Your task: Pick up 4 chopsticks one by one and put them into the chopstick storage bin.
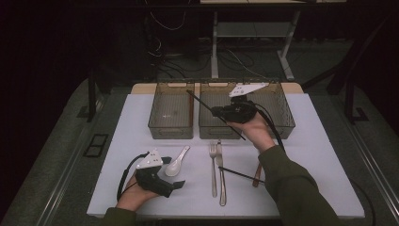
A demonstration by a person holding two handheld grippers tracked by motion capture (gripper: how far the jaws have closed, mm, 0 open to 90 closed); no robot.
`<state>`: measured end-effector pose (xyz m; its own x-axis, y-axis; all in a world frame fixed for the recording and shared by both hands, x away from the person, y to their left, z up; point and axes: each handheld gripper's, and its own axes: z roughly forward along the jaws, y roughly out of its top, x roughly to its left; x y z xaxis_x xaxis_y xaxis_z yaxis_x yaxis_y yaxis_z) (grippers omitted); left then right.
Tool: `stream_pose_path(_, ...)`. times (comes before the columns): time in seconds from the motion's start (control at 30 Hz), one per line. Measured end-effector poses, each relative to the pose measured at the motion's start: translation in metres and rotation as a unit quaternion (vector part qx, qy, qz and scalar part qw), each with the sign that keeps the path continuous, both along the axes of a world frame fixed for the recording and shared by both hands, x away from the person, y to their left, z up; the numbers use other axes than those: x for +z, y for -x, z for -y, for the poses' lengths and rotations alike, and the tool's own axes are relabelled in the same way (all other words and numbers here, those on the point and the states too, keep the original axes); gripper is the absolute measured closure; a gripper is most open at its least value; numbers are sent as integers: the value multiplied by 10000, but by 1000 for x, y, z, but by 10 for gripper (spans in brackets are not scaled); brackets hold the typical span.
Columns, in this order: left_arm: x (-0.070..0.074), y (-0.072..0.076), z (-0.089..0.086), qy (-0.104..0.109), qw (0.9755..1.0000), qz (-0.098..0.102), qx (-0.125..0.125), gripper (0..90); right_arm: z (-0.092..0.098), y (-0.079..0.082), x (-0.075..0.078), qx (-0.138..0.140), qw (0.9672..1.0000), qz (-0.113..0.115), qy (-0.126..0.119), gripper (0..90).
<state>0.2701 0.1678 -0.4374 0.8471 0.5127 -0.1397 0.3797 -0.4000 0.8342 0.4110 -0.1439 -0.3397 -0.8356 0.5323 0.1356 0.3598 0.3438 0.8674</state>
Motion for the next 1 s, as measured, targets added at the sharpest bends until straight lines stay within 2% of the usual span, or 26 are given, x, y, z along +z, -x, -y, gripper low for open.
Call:
stream_pose_path(0.6, 2, 0, -2, 54, 10000, 19, 18, 0, -57, -37, -2, -233, 9997, -48, -86, 853)
stream_pose_path(1.0, 3, 1, -3, 244, 9997, 28, 58, 0, -106, -59, 1, -263, 9996, 0, -44, 853)
